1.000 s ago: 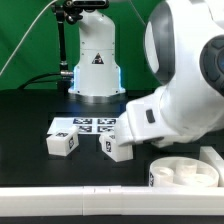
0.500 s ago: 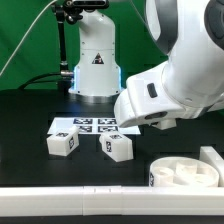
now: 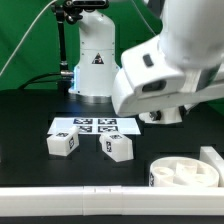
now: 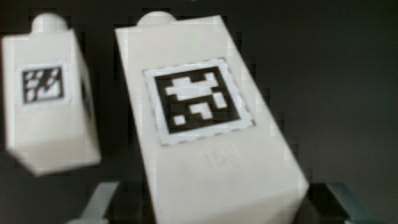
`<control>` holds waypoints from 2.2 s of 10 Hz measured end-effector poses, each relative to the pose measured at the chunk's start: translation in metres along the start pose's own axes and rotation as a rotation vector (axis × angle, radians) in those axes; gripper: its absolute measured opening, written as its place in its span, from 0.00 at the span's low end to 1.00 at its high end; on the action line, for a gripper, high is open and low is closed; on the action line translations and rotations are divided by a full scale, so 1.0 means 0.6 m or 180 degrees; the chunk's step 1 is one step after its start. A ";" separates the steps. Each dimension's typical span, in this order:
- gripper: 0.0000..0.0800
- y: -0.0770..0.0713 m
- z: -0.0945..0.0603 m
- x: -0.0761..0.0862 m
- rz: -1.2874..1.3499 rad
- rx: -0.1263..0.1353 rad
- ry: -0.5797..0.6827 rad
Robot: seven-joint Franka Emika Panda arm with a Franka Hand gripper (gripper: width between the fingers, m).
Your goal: Assemble stool
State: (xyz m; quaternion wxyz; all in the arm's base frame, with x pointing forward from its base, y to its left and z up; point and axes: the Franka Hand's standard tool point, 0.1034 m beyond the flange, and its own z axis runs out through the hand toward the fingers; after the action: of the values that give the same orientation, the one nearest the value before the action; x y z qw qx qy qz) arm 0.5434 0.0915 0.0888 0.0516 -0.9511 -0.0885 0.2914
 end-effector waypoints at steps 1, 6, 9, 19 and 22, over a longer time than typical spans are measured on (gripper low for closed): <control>0.45 0.002 0.003 0.007 0.0008 -0.0032 0.0269; 0.45 0.005 -0.020 0.018 0.0123 0.0163 0.1220; 0.45 0.018 -0.034 0.037 0.0264 0.0173 0.1934; 0.45 0.028 -0.088 0.041 0.0432 0.0297 0.2565; 0.45 0.030 -0.143 0.090 0.0260 0.0259 0.2784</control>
Offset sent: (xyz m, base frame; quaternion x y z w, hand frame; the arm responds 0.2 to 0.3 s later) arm 0.0000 0.0000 0.0000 0.0000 0.1938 0.0000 0.9810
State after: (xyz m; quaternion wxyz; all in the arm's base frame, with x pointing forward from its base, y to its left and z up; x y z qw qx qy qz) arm 0.6382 0.0806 0.1278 0.1100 -0.9849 -0.0092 -0.1336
